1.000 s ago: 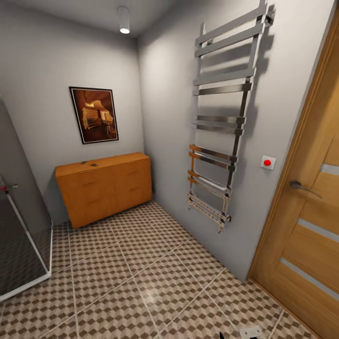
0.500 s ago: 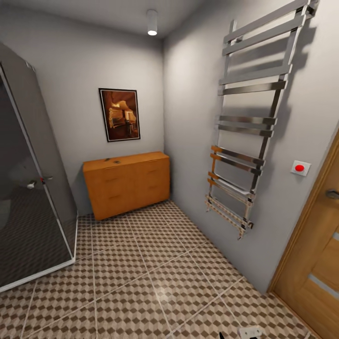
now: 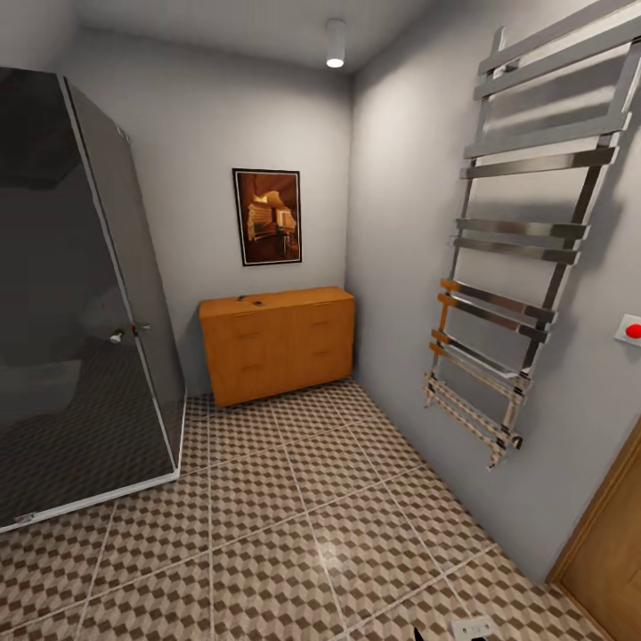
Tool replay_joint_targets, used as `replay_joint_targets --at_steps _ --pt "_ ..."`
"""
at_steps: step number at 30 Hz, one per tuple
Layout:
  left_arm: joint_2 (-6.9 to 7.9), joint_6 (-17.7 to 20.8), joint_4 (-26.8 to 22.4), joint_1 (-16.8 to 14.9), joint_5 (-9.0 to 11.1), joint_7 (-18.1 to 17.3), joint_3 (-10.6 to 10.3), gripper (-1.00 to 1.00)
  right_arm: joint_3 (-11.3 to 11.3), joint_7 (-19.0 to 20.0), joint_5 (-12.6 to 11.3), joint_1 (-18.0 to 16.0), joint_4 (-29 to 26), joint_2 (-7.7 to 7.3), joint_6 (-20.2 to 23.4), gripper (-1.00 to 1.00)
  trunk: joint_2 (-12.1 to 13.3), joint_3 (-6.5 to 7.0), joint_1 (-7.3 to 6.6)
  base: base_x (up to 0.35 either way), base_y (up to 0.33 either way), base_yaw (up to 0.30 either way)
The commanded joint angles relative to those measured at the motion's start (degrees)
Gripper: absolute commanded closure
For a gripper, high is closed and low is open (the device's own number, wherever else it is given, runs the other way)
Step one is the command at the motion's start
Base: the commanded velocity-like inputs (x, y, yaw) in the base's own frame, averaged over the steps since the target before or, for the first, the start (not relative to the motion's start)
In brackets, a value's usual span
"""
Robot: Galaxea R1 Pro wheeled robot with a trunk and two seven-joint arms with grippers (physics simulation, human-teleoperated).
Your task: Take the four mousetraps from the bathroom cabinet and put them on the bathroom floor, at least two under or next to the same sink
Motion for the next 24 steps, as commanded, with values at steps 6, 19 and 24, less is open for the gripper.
replay_joint_targets --at_steps 6,19,24 --pt "-0.04 -0.27 0.21 -0.06 0.37 0.08 -0.49 -1.0 0.26 0.21 -0.39 -0.01 0.04 -0.03 -0.23 -1.0 -0.04 -0.02 0.02 0.0 0.0 0.277" --pt "-0.11 -0.26 0.21 -0.09 0.37 0.08 -0.49 -1.0 0.26 0.21 -0.39 -0.01 0.04 -0.03 -0.35 -1.0 -0.04 -0.02 0.02 0.0 0.0 0.074" --pt "-0.19 -0.23 0.21 -0.05 0.37 0.07 -0.49 -1.0 0.26 0.21 -0.39 -0.01 0.04 -0.03 -0.34 -1.0 -0.04 -0.02 0.02 0.062 -0.036 0.005"
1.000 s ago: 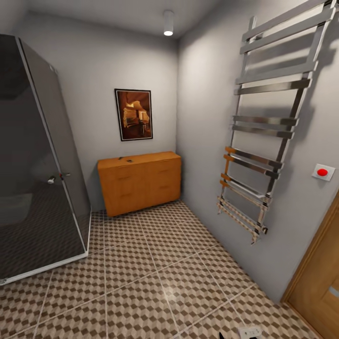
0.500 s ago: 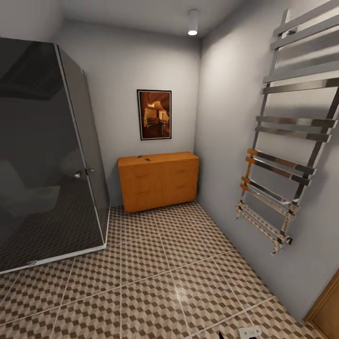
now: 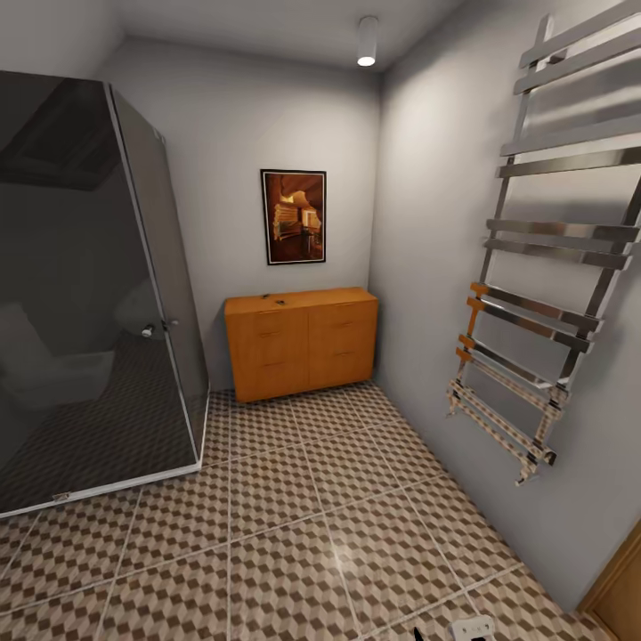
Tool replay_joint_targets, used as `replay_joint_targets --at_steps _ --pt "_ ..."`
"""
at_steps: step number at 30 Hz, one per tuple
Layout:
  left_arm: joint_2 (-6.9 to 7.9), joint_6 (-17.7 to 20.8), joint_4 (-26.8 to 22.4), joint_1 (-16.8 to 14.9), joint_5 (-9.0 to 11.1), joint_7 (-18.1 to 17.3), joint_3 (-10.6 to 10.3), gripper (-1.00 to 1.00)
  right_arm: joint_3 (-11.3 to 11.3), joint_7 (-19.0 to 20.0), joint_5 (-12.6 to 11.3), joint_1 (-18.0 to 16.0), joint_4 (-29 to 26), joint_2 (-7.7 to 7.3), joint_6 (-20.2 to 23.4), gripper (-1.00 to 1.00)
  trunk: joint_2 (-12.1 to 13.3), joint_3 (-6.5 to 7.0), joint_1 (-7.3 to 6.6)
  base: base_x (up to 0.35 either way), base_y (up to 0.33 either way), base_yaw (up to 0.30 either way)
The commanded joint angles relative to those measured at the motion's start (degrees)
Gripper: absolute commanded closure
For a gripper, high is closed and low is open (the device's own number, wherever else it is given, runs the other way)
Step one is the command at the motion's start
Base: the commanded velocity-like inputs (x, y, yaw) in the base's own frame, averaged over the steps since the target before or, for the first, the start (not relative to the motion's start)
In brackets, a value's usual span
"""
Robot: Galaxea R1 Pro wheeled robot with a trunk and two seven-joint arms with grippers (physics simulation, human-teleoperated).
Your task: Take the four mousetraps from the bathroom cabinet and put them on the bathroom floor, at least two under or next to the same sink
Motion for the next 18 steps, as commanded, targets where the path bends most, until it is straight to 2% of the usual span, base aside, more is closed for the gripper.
replay_joint_targets --at_steps 1,7,18 --pt "-0.06 -0.31 0.24 -0.09 0.37 0.14 -0.49 -1.0 0.25 0.22 -0.4 -0.02 0.06 -0.03 -0.18 -1.0 -0.04 -0.02 0.04 0.156 -0.058 0.002" --pt "-0.08 -0.32 0.24 -0.08 0.37 0.14 -0.49 -1.0 0.25 0.22 -0.4 -0.02 0.06 -0.03 -0.17 -1.0 -0.04 -0.02 0.04 0.241 -0.032 0.001" --pt "-0.08 -0.28 0.24 -0.07 0.37 0.14 -0.49 -1.0 0.25 0.23 -0.4 -0.02 0.06 -0.03 -0.18 -1.0 -0.04 -0.02 0.04 0.314 -0.005 0.0"
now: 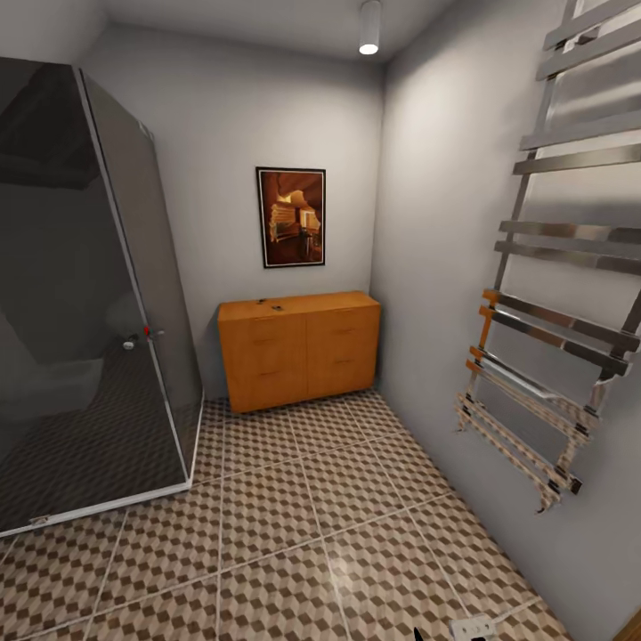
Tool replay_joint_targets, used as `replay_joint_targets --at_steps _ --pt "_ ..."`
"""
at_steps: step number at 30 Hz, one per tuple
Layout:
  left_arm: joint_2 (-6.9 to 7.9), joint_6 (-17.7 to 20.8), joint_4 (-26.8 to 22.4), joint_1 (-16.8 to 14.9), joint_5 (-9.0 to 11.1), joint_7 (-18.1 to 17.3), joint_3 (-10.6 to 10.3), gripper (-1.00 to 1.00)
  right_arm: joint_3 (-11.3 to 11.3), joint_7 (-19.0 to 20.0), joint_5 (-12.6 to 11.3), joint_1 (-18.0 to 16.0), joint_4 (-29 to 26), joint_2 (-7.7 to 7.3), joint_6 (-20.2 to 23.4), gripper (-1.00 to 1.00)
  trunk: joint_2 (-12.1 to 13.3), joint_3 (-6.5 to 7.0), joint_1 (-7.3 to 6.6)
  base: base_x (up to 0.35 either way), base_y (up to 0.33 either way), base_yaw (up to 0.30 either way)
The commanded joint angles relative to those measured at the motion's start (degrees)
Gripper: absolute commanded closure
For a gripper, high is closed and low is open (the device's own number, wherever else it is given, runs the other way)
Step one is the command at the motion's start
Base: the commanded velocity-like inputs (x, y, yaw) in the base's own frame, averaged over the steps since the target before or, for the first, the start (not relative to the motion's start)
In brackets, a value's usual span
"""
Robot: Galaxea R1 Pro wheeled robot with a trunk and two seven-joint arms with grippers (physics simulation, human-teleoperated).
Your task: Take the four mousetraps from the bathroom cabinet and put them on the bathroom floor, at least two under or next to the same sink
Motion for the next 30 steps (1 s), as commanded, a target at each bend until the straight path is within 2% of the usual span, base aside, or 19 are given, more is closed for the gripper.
replay_joint_targets --at_steps 1,9,19,30 --pt "-0.05 -0.31 0.24 -0.07 0.37 0.13 -0.49 -1.0 0.26 0.22 -0.4 -0.02 0.06 -0.03 -0.19 -1.0 -0.04 -0.02 0.06 0.325 -0.001 0.0" --pt "-0.05 -0.31 0.24 -0.07 0.37 0.12 -0.49 -1.0 0.26 0.21 -0.4 -0.02 0.06 -0.03 -0.19 -1.0 -0.04 -0.02 0.06 0.326 0.0 0.037" --pt "-0.05 -0.31 0.24 -0.07 0.37 0.12 -0.49 -1.0 0.26 0.21 -0.4 -0.02 0.06 -0.03 -0.18 -1.0 -0.04 -0.02 0.06 0.326 -0.02 0.243" --pt "-0.05 -0.24 0.24 -0.07 0.37 0.16 -0.49 -1.0 0.26 0.21 -0.4 -0.02 0.06 -0.03 -0.19 -1.0 -0.04 -0.02 0.06 0.287 -0.145 0.196"
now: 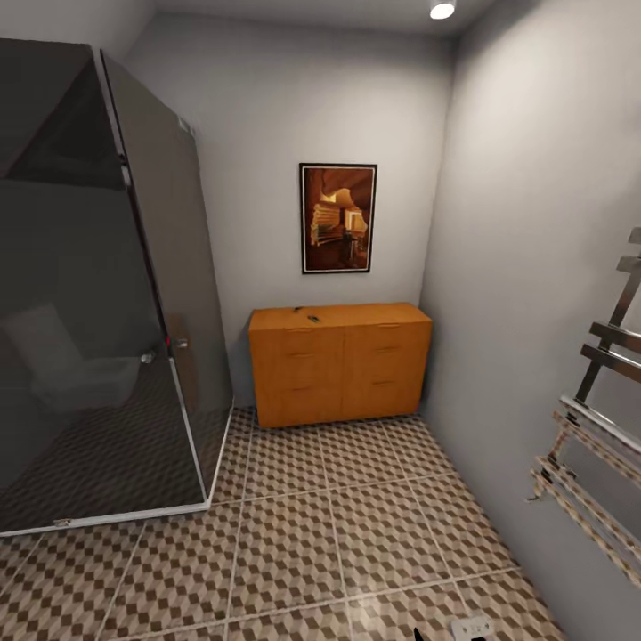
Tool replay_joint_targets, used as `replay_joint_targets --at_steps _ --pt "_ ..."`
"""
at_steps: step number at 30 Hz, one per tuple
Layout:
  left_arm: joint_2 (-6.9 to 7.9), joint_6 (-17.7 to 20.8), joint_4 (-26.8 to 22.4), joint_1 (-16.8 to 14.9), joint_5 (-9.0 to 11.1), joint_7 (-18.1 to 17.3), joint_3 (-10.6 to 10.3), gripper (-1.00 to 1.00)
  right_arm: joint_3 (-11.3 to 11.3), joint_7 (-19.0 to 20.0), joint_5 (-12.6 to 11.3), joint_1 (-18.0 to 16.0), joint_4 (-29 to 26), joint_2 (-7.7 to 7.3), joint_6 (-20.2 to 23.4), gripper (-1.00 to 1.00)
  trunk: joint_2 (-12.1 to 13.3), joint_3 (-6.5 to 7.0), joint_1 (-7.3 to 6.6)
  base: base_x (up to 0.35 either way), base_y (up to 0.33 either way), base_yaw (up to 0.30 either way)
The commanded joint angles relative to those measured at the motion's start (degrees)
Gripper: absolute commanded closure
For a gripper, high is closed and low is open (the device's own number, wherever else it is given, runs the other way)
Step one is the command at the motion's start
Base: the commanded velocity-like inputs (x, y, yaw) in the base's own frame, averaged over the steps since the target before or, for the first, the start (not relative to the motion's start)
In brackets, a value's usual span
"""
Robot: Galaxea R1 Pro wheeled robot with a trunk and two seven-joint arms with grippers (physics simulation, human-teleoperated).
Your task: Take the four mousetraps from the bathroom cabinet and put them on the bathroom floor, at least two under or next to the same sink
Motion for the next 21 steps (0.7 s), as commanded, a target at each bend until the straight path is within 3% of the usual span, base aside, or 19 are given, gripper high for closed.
replay_joint_targets --at_steps 1,21 --pt "-0.06 -0.32 0.25 -0.08 0.37 0.13 -0.5 -1.0 0.25 0.23 -0.4 -0.02 0.05 -0.03 -0.17 -1.0 -0.04 -0.02 0.05 0.27 -0.166 0.051" --pt "-0.06 -0.31 0.25 -0.08 0.37 0.11 -0.5 -1.0 0.25 0.23 -0.4 -0.02 0.05 -0.02 -0.17 -1.0 -0.04 -0.02 0.05 0.265 -0.189 0.01"
